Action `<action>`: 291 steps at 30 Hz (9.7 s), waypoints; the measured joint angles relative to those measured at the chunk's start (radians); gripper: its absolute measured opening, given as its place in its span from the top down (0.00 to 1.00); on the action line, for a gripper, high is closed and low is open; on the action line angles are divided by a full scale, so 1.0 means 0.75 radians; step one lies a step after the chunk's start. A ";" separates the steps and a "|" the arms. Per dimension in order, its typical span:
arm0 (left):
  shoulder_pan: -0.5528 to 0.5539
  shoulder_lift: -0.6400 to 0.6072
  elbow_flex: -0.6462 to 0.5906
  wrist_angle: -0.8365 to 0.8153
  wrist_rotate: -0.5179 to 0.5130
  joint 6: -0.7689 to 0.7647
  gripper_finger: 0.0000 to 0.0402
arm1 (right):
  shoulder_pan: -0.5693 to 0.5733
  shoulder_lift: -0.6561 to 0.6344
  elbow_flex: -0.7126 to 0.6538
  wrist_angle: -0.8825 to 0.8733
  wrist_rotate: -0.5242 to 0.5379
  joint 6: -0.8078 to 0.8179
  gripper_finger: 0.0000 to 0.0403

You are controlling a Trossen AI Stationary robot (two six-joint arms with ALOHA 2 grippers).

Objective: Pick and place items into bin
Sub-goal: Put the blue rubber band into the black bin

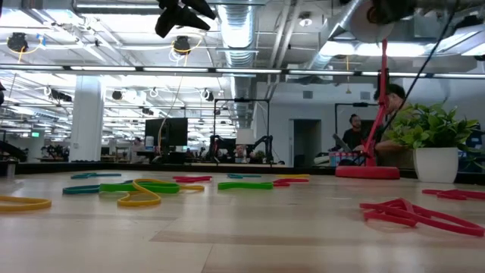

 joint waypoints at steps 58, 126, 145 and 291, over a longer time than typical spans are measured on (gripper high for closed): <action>0.001 0.000 0.000 0.030 -0.038 0.007 0.68 | 1.401 -0.207 -1.027 0.729 0.356 1.791 0.96; 0.010 -0.100 -0.300 -0.928 0.152 -0.118 0.68 | -0.142 -0.259 -0.804 1.674 0.926 0.104 0.71; 0.122 -0.231 -0.981 -0.399 0.019 -0.485 0.68 | -0.221 -0.110 -0.805 1.872 0.658 0.077 0.71; 0.022 -0.031 -0.443 0.225 0.121 -0.209 0.64 | -0.298 0.179 -0.725 2.187 -0.004 0.300 1.00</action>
